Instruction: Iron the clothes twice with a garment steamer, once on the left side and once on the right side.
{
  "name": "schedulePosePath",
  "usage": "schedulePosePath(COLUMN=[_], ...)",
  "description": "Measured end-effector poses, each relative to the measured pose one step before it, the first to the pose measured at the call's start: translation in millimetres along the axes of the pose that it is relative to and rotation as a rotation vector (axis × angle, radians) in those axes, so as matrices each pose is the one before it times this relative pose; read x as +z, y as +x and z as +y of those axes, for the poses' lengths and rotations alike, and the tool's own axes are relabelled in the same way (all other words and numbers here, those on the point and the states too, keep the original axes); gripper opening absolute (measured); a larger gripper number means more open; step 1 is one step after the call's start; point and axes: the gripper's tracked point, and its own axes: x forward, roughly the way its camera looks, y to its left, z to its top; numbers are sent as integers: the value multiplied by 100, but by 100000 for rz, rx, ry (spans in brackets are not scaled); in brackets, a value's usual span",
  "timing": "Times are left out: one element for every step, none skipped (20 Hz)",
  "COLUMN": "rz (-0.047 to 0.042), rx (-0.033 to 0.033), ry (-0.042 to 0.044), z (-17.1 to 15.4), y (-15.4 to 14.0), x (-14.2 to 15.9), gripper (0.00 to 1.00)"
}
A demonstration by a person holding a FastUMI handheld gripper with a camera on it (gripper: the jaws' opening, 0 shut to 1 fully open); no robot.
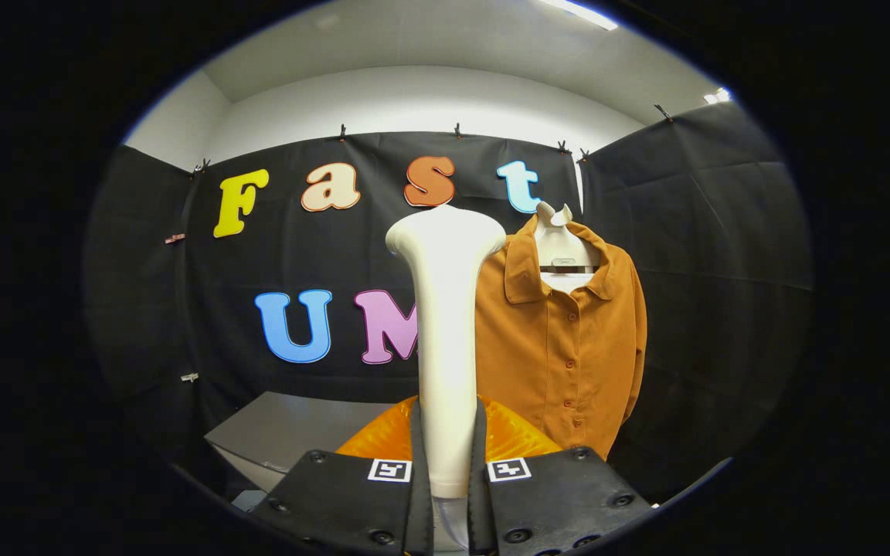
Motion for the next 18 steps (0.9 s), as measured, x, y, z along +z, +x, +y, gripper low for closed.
schedulePosePath(rz=[136,187,64,32,6,26,48,-110,119,16,100,-175,-228,-260,-237,-181,-455,-217], rx=[288,279,207,133,62,-15,-119,-140,-46,19,-21,-124,-129,-49,1,100,184,194], ry=[-234,-46,54,-62,-65,-82,5,106,84,152,20,20,42,125,55,-66,-57,-189], z=[148,148,149,86,64,29,-42,16,14,22,38,-34,8,-31,92,71,98,107], y=[65,3,35,-18,101,30,104,-7,5,49,-5,-13,25,-20,-29,-22,10,-16], x=[-34,-32,-27,30,0,-54,27,33,-7,-14,1,72,117,50,161,92,150,126], gripper=[21,21,21,21,21,21,21,21,21,21,21,21,21,21,21,21,21,21])
